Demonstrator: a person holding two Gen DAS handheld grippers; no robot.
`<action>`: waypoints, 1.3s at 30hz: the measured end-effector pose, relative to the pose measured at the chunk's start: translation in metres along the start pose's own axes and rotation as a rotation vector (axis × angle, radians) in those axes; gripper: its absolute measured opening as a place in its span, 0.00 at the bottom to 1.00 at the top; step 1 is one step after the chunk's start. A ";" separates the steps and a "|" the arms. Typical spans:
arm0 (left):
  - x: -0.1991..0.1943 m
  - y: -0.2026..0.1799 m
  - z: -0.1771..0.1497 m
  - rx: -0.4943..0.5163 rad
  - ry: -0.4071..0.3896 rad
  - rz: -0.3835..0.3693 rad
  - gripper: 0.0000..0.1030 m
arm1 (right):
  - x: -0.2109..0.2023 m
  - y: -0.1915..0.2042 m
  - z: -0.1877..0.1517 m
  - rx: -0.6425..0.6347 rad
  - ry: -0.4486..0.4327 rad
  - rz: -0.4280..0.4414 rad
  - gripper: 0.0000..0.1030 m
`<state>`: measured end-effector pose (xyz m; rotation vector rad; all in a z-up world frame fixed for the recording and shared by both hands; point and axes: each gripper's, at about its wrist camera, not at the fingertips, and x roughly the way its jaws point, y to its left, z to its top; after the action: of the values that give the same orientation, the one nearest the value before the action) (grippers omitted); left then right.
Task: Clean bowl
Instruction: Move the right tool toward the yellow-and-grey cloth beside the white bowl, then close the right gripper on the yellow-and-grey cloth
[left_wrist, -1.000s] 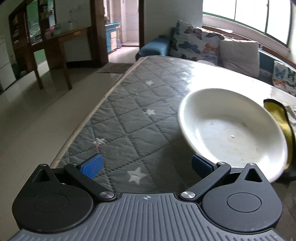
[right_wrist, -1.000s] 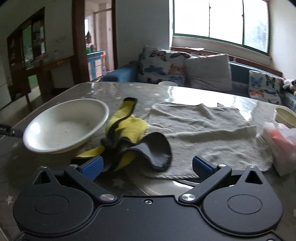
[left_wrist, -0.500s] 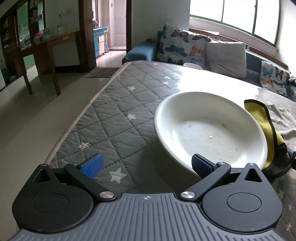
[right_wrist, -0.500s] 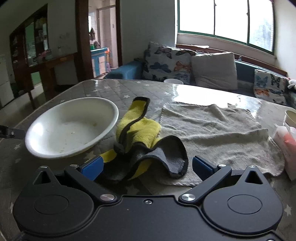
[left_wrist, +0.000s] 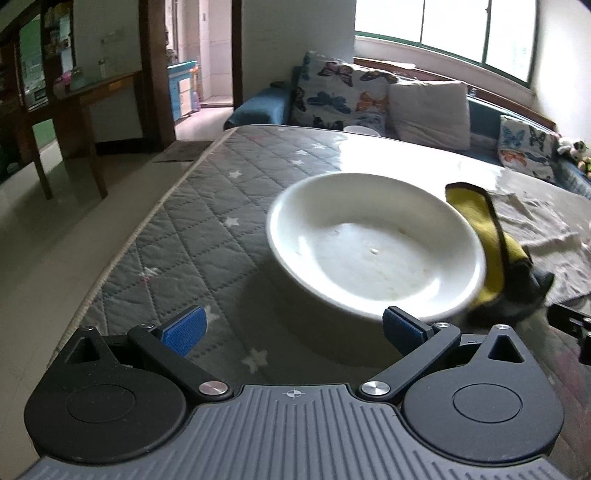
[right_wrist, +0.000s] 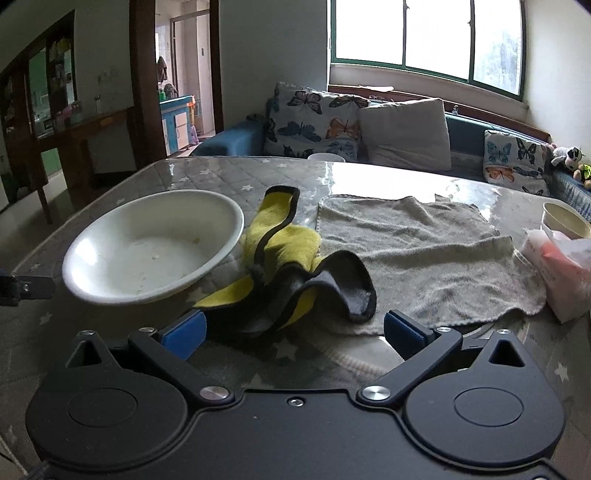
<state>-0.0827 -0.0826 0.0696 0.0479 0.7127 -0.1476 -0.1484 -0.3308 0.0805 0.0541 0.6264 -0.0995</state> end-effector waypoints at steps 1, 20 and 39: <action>-0.002 -0.002 -0.002 0.006 -0.002 -0.001 1.00 | -0.002 0.001 -0.001 -0.002 -0.001 -0.001 1.00; -0.008 -0.030 -0.009 0.123 -0.034 -0.071 0.99 | 0.013 -0.001 0.009 -0.047 -0.005 0.028 0.93; 0.040 -0.084 0.004 0.394 -0.005 -0.202 0.82 | 0.083 -0.002 0.040 -0.116 0.067 0.120 0.74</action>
<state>-0.0635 -0.1709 0.0471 0.3523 0.6749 -0.4805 -0.0585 -0.3427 0.0640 -0.0170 0.6928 0.0551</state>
